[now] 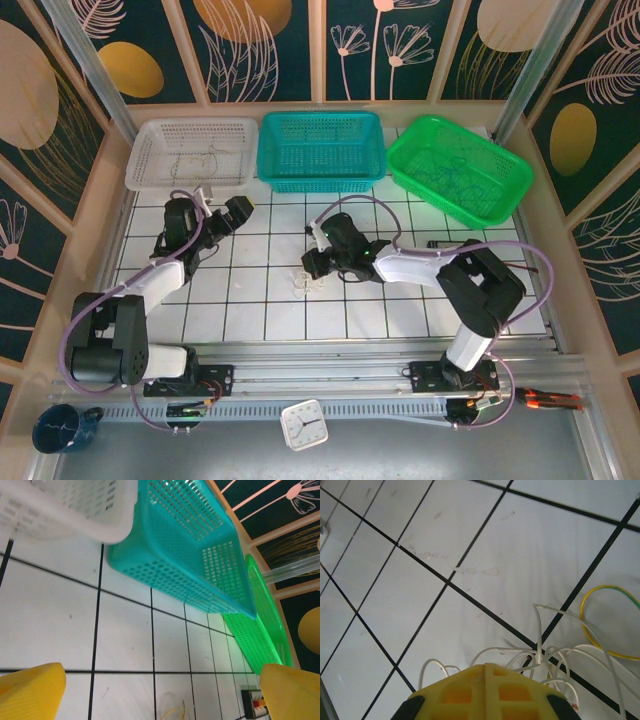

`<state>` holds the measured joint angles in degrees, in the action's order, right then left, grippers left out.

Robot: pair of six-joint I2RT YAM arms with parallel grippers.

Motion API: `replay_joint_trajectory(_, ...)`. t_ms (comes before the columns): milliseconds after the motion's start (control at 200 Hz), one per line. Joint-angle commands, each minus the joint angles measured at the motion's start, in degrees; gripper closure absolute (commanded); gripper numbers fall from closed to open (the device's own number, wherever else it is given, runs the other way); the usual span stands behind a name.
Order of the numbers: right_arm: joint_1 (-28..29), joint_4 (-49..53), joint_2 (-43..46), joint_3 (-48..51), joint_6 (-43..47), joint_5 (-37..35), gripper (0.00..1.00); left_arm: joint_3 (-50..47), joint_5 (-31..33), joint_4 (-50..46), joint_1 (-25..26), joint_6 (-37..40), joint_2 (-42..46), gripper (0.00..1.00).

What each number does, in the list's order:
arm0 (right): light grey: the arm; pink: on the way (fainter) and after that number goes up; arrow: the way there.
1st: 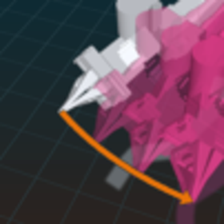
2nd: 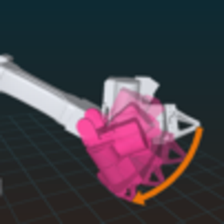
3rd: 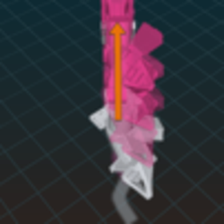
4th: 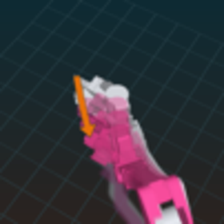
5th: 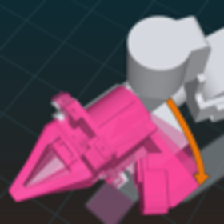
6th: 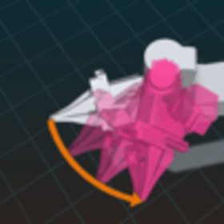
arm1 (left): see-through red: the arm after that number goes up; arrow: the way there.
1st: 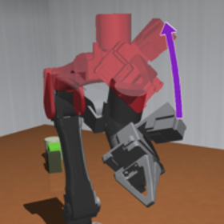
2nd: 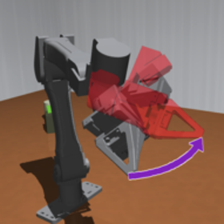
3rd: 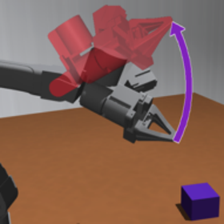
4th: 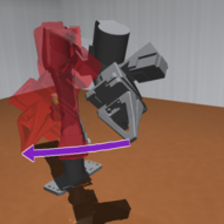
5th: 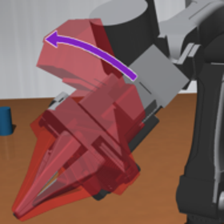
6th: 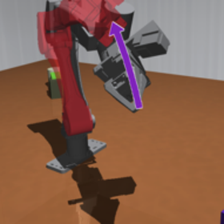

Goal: Untangle the cables

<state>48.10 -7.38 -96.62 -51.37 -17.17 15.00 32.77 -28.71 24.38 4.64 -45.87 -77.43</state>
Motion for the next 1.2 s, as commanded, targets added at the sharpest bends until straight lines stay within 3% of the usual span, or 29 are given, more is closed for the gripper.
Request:
replay_joint_trajectory(0,0.08,0.03,5.33,-0.14,-0.17,-0.21,0.80,-2.10,-2.09,4.04,0.54,-2.83,2.05,0.01)
replay_joint_trajectory(45,0.43,0.58,6.07,-0.13,-0.03,-0.17,0.64,-2.82,-2.13,4.25,0.62,-3.29,2.65,0.01)
replay_joint_trajectory(100,0.92,1.82,6.35,-0.14,0.60,-0.15,0.57,-3.48,-2.29,4.61,0.80,-3.88,3.39,0.01)
replay_joint_trajectory(580,5.43,9.51,-1.91,-4.88,7.52,-6.60,0.54,-7.28,-3.92,6.19,1.29,-7.37,6.95,0.01)
replay_joint_trajectory(646,5.43,9.33,-2.48,-5.23,7.51,-7.56,0.61,-7.40,-4.12,6.86,1.50,-8.06,6.85,0.01)
replay_joint_trajectory(816,4.91,7.04,0.16,-4.08,5.84,-7.80,1.00,-8.21,-4.77,8.59,2.02,-10.15,6.89,0.01)
replay_joint_trajectory(1196,-1.07,-11.67,14.76,9.84,-4.60,-0.72,1.00,-10.80,-3.43,16.15,8.05,-17.96,7.95,0.01)
